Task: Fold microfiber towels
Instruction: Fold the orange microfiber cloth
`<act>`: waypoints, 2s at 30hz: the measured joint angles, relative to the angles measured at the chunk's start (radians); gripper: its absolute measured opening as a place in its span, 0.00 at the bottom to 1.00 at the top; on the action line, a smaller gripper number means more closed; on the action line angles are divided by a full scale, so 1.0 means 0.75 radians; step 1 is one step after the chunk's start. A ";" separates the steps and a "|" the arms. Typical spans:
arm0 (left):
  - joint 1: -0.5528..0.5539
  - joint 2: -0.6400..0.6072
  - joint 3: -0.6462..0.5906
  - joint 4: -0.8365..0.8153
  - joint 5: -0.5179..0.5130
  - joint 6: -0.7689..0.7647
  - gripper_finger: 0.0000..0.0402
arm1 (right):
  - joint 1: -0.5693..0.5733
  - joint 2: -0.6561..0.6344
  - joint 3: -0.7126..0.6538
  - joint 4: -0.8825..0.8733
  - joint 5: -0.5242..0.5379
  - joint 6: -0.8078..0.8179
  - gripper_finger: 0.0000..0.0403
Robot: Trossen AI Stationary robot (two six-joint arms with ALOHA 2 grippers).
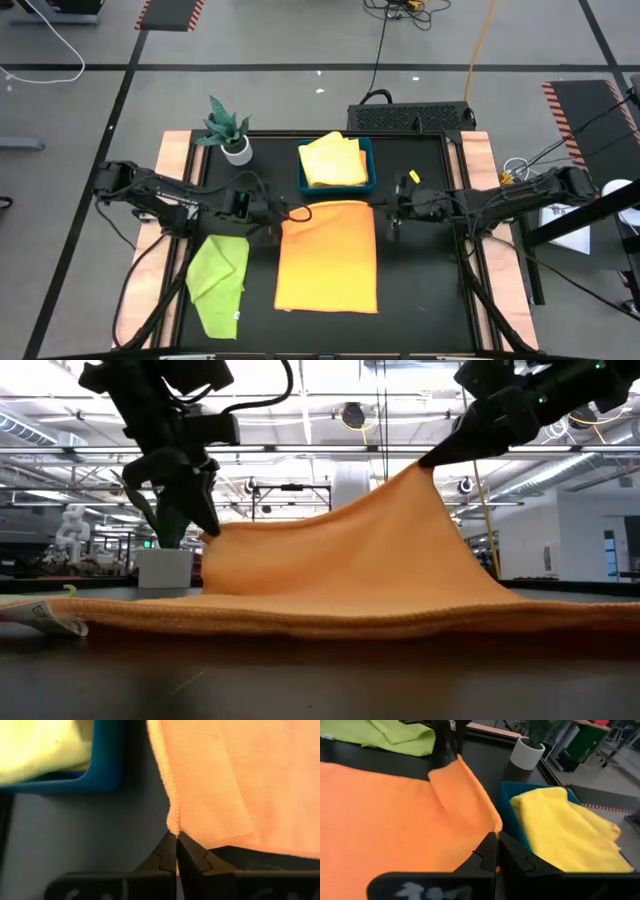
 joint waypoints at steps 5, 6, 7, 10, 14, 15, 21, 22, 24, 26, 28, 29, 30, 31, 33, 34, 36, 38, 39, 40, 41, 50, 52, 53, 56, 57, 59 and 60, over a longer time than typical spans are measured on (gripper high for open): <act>0.060 -0.011 0.001 0.051 0.005 0.127 0.01 | -0.098 0.000 0.000 0.034 -0.001 -0.084 0.00; 0.080 -0.019 0.001 0.050 0.005 0.134 0.01 | -0.116 0.000 0.000 0.043 -0.006 -0.084 0.00; 0.103 -0.021 0.001 0.059 0.012 0.136 0.01 | -0.135 0.000 0.000 0.048 -0.032 -0.082 0.00; 0.136 -0.034 -0.001 0.109 0.061 0.074 0.01 | -0.174 0.001 -0.001 0.047 -0.166 -0.026 0.00; 0.034 -0.038 0.003 0.171 0.058 0.027 0.01 | -0.142 0.001 -0.037 0.098 -0.385 0.117 0.00; -0.002 -0.036 0.000 0.168 0.043 0.014 0.01 | -0.120 0.001 -0.060 0.132 -0.416 0.140 0.00; -0.215 -0.031 0.002 0.183 0.022 -0.152 0.00 | 0.054 0.001 -0.213 0.388 -0.454 0.254 0.00; -0.248 -0.024 0.002 0.183 0.022 -0.180 0.00 | 0.081 0.001 -0.243 0.447 -0.454 0.280 0.00; -0.318 -0.020 0.002 0.173 0.003 -0.215 0.00 | 0.136 0.001 -0.297 0.571 -0.453 0.342 0.00; -0.382 -0.020 0.002 0.168 -0.055 -0.232 0.00 | 0.187 0.004 -0.338 0.664 -0.415 0.418 0.00; -0.432 -0.024 0.012 0.130 -0.117 -0.234 0.00 | 0.230 0.007 -0.359 0.691 -0.379 0.459 0.00; -0.456 -0.036 0.024 0.083 -0.152 -0.236 0.00 | 0.248 0.007 -0.359 0.692 -0.378 0.464 0.00; -0.473 -0.045 0.043 0.047 -0.184 -0.238 0.00 | 0.265 0.007 -0.359 0.697 -0.379 0.466 0.00; -0.482 -0.047 0.068 0.024 -0.206 -0.241 0.00 | 0.284 0.007 -0.359 0.702 -0.379 0.466 0.00; -0.490 -0.046 0.111 -0.045 -0.238 -0.259 0.00 | 0.315 0.007 -0.359 0.718 -0.382 0.467 0.00; -0.495 -0.046 0.127 -0.085 -0.245 -0.276 0.00 | 0.332 0.007 -0.358 0.724 -0.384 0.473 0.00; -0.496 -0.045 0.157 -0.083 -0.214 -0.308 0.00 | 0.367 0.006 -0.358 0.724 -0.383 0.504 0.00; -0.498 -0.046 0.166 -0.069 -0.132 -0.335 0.00 | 0.404 0.008 -0.358 0.720 -0.383 0.538 0.00; -0.504 -0.046 0.162 -0.074 -0.090 -0.358 0.00 | 0.422 0.014 -0.358 0.721 -0.379 0.555 0.00; -0.511 -0.044 0.157 -0.076 -0.066 -0.387 0.00 | 0.440 0.020 -0.358 0.718 -0.363 0.570 0.00; -0.522 -0.043 0.153 -0.074 -0.055 -0.417 0.00 | 0.460 0.030 -0.358 0.716 -0.326 0.584 0.00; -0.633 0.045 0.141 -0.051 -0.028 -0.588 0.01 | 0.569 0.279 -0.357 0.862 -0.204 0.697 0.00; -0.650 0.071 0.140 -0.038 -0.006 -0.641 0.01 | 0.584 0.337 -0.357 0.916 -0.205 0.724 0.00; -0.656 0.085 0.140 -0.011 0.009 -0.662 0.01 | 0.596 0.362 -0.357 0.933 -0.205 0.736 0.00; -0.686 0.132 0.140 0.044 0.032 -0.692 0.01 | 0.625 0.427 -0.357 0.998 -0.208 0.753 0.00; -0.695 0.151 0.140 0.080 0.035 -0.696 0.01 | 0.637 0.439 -0.357 1.006 -0.208 0.757 0.00; -0.711 0.184 0.140 0.122 0.055 -0.699 0.02 | 0.654 0.461 -0.357 1.049 -0.206 0.761 0.00; -0.719 0.199 0.140 0.132 0.069 -0.701 0.02 | 0.663 0.472 -0.357 1.069 -0.205 0.761 0.00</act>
